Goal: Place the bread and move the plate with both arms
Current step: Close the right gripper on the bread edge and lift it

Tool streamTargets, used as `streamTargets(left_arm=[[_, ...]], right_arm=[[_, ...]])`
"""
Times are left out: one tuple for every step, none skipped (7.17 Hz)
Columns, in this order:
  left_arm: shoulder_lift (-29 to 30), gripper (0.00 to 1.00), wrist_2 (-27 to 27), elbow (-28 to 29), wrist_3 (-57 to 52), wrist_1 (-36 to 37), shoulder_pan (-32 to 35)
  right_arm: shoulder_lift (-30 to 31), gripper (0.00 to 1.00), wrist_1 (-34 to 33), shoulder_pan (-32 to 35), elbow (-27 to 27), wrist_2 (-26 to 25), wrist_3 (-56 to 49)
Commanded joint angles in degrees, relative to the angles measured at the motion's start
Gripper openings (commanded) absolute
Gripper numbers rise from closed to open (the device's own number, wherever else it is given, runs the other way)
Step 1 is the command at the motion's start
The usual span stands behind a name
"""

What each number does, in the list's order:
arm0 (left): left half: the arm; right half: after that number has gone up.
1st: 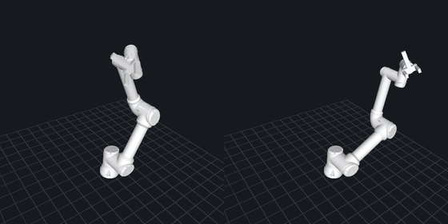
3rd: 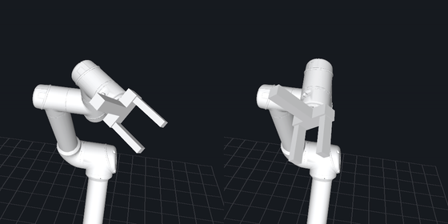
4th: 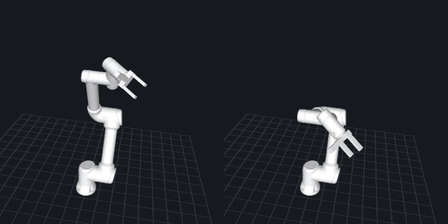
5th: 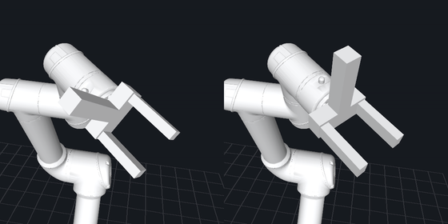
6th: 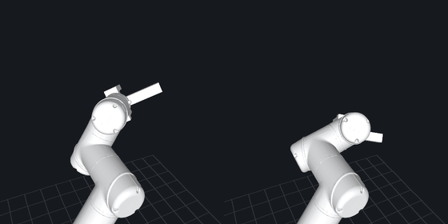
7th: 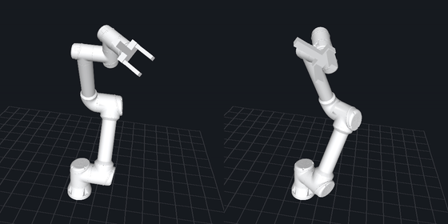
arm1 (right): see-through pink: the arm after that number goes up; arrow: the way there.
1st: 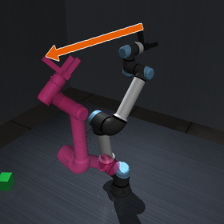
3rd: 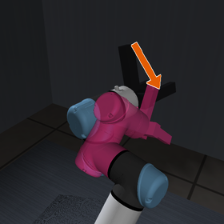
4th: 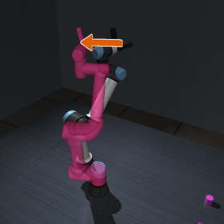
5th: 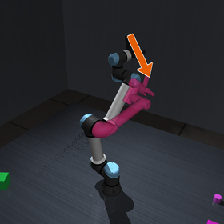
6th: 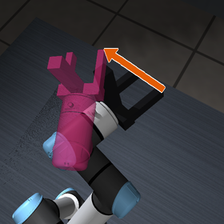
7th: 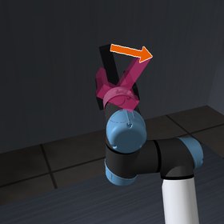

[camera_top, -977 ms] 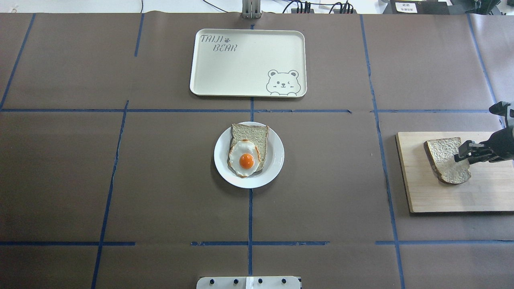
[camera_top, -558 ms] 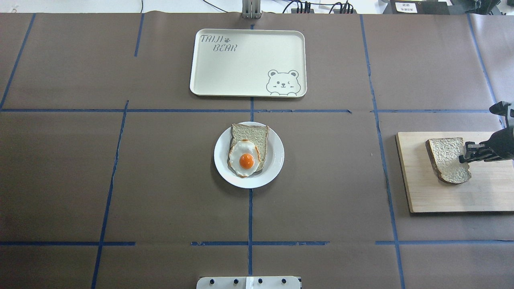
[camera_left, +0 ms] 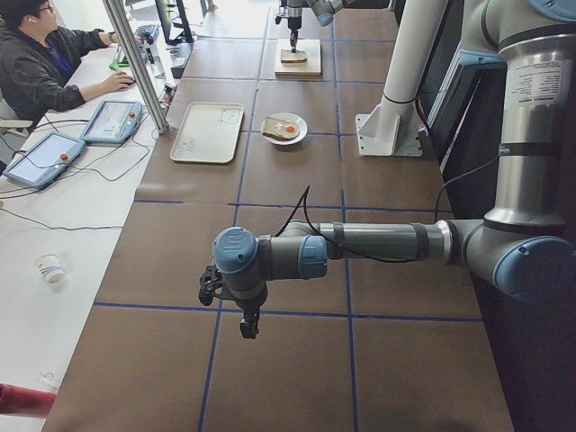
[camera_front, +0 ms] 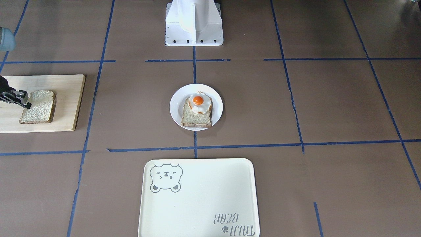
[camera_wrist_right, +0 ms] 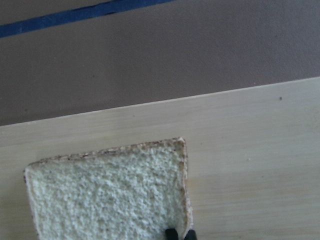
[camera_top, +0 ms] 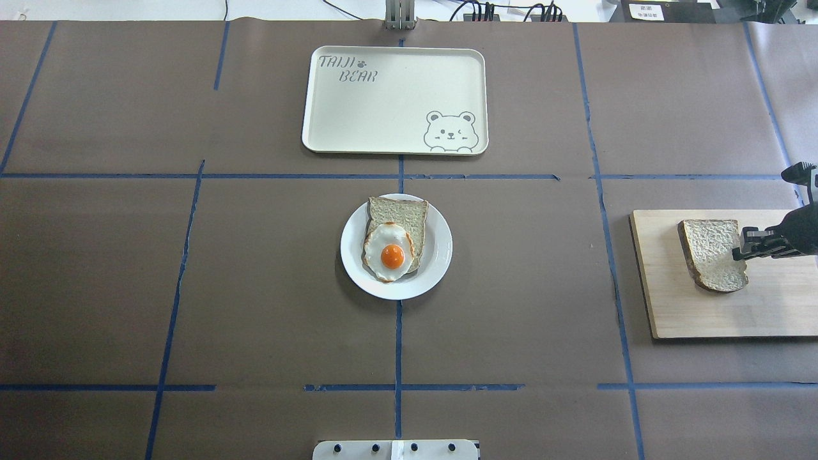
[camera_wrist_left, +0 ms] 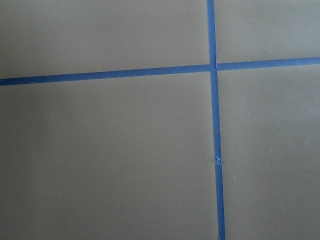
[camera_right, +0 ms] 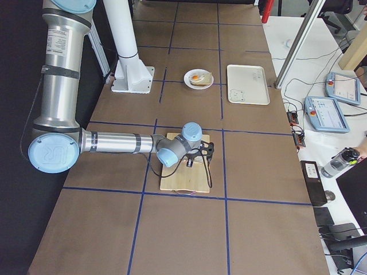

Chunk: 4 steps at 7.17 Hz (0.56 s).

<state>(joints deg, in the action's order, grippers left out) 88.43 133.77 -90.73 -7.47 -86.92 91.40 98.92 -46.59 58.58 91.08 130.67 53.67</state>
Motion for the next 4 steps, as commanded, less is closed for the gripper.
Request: streamTargets(left_arm=[[-0.01, 1.0, 0.0, 0.11, 0.0, 0.0, 0.0], [-0.01, 1.0, 0.0, 0.11, 0.0, 0.0, 0.0], [-0.01, 1.0, 0.0, 0.11, 0.0, 0.0, 0.0], [-0.01, 1.0, 0.0, 0.03, 0.0, 0.0, 0.0]], right_arm=[[2.58, 0.0, 5.69, 0.04, 0.06, 0.37, -0.15], [2.85, 0.0, 8.16, 0.83, 0.15, 0.64, -0.23], [2.68, 0.0, 10.44, 2.49, 0.15, 1.86, -0.24], [2.59, 0.0, 12.38, 5.11, 0.07, 4.57, -0.41]])
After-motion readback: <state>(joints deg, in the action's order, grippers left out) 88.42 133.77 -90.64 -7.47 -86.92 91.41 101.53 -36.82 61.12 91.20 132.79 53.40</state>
